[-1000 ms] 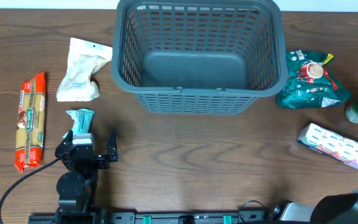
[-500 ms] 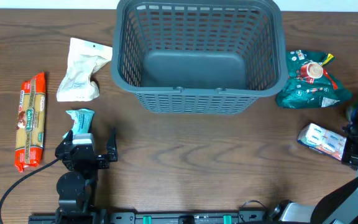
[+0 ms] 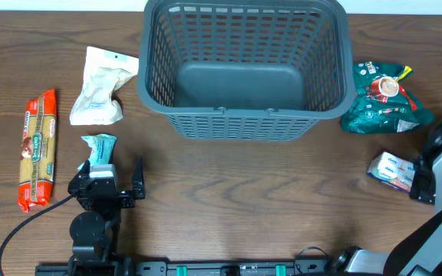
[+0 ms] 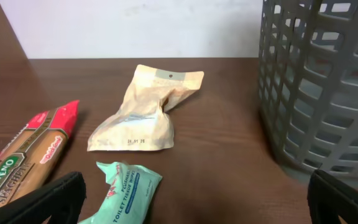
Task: Pack container
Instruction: 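Move the right gripper toward the white Kleenex tissue pack, then grasp the Kleenex tissue pack with the right gripper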
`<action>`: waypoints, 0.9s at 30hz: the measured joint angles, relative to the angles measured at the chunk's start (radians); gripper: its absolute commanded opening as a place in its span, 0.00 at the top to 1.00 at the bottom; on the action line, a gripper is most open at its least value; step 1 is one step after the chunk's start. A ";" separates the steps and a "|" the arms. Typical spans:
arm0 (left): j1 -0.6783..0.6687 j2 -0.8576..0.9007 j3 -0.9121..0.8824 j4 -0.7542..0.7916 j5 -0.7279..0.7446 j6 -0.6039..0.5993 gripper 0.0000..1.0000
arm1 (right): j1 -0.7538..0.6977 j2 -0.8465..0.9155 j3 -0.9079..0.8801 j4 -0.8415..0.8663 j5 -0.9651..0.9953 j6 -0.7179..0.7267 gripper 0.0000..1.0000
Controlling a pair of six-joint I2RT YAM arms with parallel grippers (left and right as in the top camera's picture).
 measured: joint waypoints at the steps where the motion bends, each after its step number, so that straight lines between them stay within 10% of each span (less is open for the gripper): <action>1: 0.000 0.000 0.000 0.000 0.000 0.000 0.01 | 0.000 0.000 -0.014 0.012 -0.003 0.000 0.01; 27: 0.000 0.000 0.000 0.000 0.000 0.000 0.01 | -0.002 0.106 -0.181 0.269 -0.110 -0.089 0.01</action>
